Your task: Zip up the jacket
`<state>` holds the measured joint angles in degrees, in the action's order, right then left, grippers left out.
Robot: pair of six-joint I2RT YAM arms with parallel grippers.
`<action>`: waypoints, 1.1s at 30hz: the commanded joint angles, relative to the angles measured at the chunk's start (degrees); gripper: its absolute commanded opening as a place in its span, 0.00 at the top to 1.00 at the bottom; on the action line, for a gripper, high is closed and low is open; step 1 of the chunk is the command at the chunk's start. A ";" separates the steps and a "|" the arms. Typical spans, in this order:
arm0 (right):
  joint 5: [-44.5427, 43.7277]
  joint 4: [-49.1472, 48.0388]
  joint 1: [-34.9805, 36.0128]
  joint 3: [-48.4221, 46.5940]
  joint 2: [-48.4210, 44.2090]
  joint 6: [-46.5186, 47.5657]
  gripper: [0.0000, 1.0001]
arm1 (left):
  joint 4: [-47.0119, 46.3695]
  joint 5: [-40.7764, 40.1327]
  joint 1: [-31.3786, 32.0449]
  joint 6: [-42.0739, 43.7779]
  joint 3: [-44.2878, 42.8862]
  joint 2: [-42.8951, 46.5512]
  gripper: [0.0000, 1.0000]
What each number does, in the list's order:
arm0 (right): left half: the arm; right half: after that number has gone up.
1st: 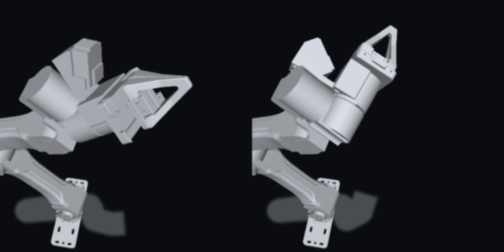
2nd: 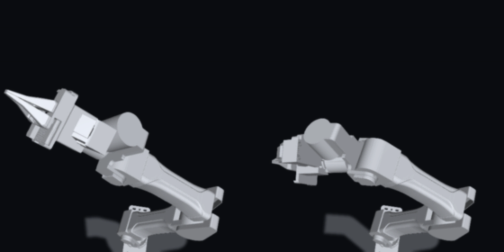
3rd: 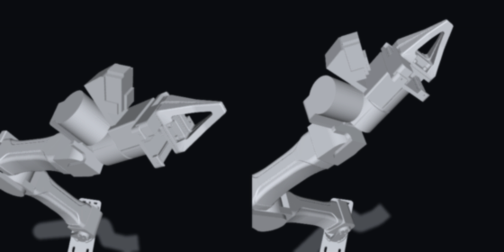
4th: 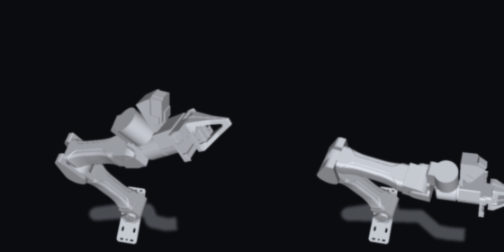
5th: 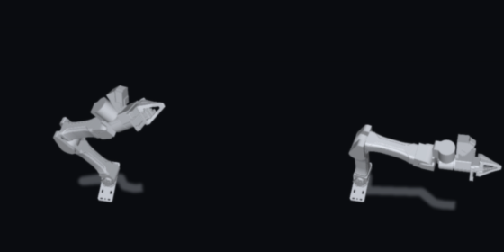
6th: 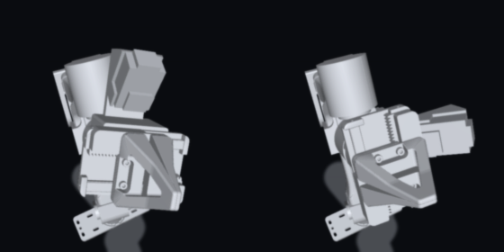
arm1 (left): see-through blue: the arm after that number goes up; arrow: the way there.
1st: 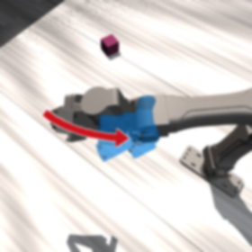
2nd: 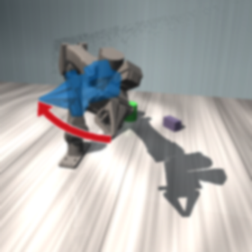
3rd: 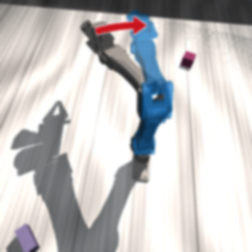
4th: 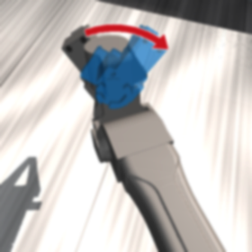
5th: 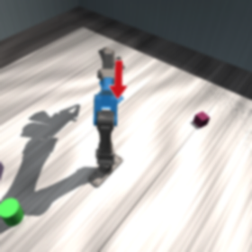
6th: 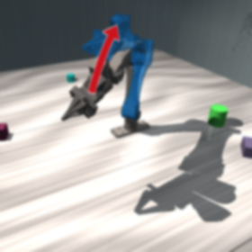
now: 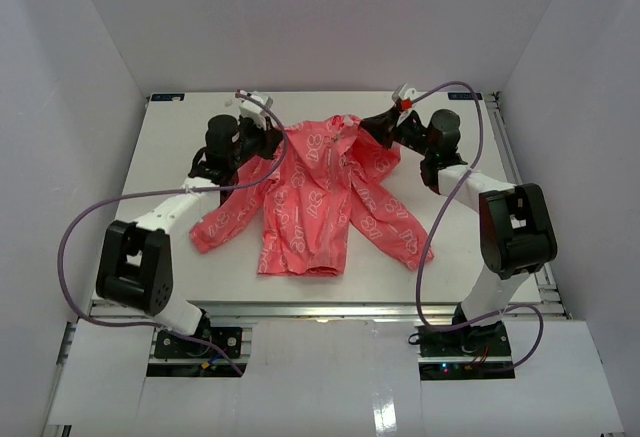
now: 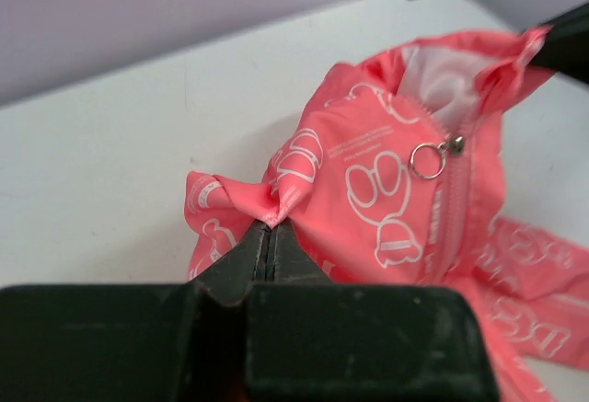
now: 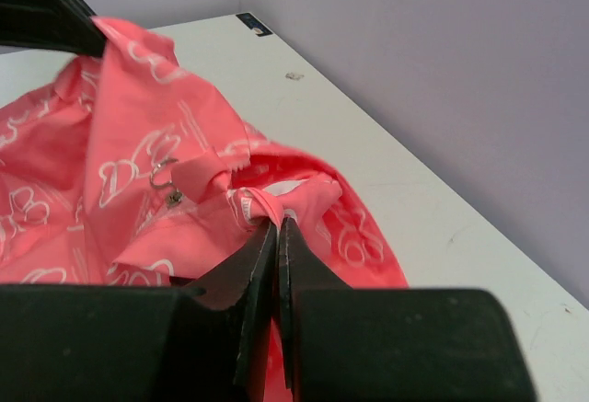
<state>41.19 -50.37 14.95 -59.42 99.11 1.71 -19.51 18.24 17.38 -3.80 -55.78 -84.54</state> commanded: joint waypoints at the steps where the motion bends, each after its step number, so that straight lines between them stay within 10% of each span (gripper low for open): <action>1: 1.01 -7.04 0.16 10.66 -5.83 -2.81 0.92 | -11.97 1.59 0.42 -6.87 14.07 11.29 1.00; 9: 1.26 -29.83 0.79 32.32 -3.52 -14.33 0.92 | -18.79 -5.01 1.24 -12.19 33.75 17.37 1.00; 28: 3.64 -43.23 1.65 41.31 -3.04 -18.25 0.92 | -10.34 -11.87 1.34 -12.57 35.09 27.58 1.00; 33: 4.70 -42.05 3.24 40.42 -4.45 -19.73 0.92 | -3.16 -0.43 1.34 -12.81 30.55 29.36 0.36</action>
<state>44.60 -75.61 17.24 -18.94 97.01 -17.09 -28.69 10.16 19.39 -16.73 -19.69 -58.27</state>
